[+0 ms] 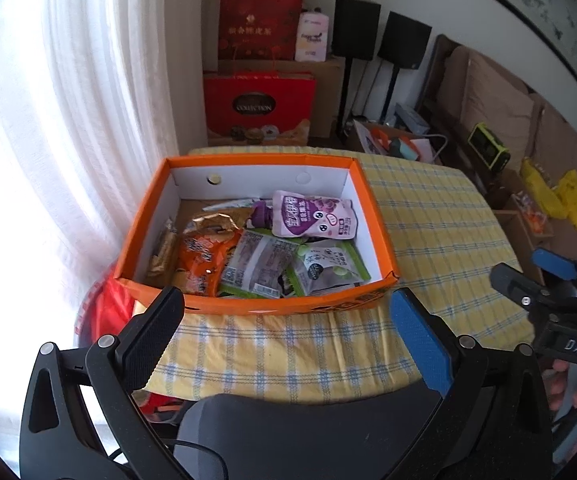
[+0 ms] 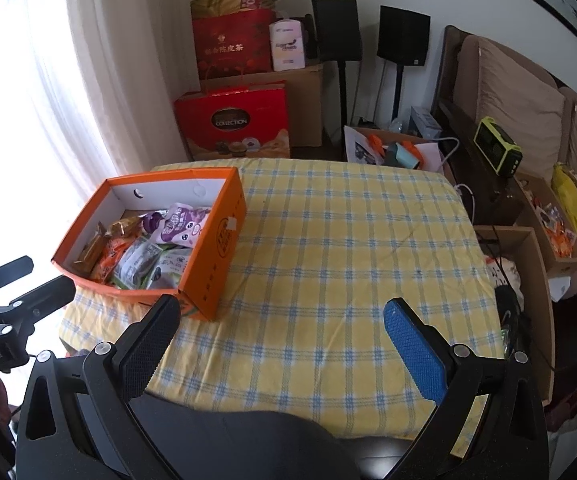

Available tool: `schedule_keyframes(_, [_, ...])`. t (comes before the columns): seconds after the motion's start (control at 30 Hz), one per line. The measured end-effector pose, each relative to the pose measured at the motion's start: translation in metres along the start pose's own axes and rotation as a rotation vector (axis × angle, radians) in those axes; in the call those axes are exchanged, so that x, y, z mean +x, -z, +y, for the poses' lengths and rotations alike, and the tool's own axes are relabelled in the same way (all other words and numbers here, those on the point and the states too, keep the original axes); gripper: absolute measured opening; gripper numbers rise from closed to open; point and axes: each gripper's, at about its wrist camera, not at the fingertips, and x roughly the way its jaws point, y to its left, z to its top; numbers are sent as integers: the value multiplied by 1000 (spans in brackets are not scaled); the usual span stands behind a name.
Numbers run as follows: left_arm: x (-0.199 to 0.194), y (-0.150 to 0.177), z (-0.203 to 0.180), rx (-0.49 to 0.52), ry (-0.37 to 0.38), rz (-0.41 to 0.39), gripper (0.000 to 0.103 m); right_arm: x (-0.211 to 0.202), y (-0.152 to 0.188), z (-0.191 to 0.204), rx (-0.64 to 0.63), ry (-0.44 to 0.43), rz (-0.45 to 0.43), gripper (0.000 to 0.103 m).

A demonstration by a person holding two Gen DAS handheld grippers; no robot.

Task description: Organize objects

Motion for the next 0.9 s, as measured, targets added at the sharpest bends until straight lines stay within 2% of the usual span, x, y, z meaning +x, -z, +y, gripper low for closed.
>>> schedule_keyframes(0.23, [-13,11,-16,46,-2,-14,103,-12,13,2,-8,25,0,102])
schedule_keyframes(0.33, [-17,14,-19,39,18,-8,103,-17,18,2,-3,23,-1,102])
schedule_keyframes(0.9, [-33,27,-24,54,12,-21,103,-50,34,1,7,53,-38,102])
